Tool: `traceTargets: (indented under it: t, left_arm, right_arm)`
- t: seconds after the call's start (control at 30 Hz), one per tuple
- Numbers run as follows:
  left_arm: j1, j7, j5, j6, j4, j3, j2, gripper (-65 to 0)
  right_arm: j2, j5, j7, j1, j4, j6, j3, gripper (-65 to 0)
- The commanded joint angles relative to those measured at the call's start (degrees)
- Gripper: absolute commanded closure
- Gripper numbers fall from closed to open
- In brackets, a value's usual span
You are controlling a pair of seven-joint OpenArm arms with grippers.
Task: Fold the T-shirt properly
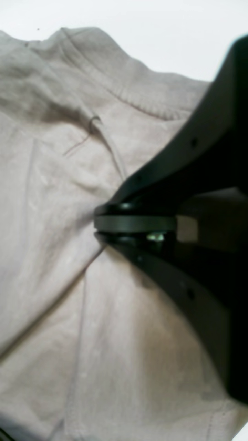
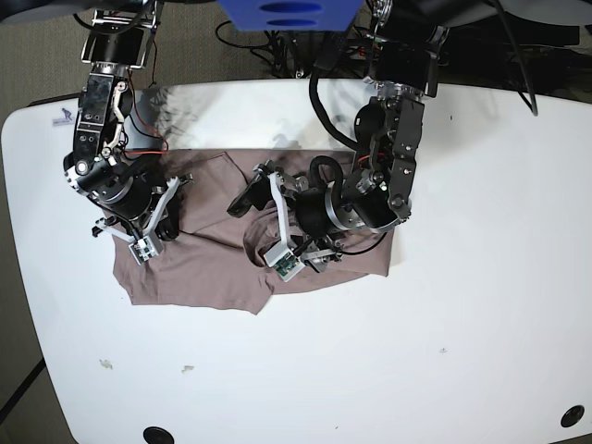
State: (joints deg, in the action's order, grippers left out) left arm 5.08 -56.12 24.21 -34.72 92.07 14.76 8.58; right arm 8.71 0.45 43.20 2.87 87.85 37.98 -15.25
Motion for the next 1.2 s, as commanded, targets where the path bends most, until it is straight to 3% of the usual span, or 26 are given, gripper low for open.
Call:
traceTargets:
  t: [0.0,0.47,0.77,0.97,1.17]
  left_arm:
    - [1.12,1.39,1.16,-0.49,2.83,-0.13,0.42,-52.7]
    - [2.0,0.95,1.16,-0.75,5.64,1.89,0.42,-52.7]
    - [1.73,0.95,1.07,-0.66,5.64,-2.06,0.42,-52.7]
    - [1.73,0.95,1.16,-0.66,7.4,-3.91,-4.49,-52.7]
    - [-0.2,0.95,1.16,-0.4,9.69,-4.0,-7.22,-52.7]
  right_arm:
    - [0.48,-3.31,6.51,1.13,-0.6,0.49,0.17,0.0]
    - [0.39,-3.31,6.51,1.13,-0.6,0.4,3.16,0.0]
    - [0.48,-3.31,6.51,1.13,-0.6,0.4,3.25,0.0]
    - [0.48,-3.31,6.51,1.13,-0.6,0.4,3.25,0.0]
    - [0.39,-3.31,6.16,1.04,-0.6,0.4,3.25,0.0]
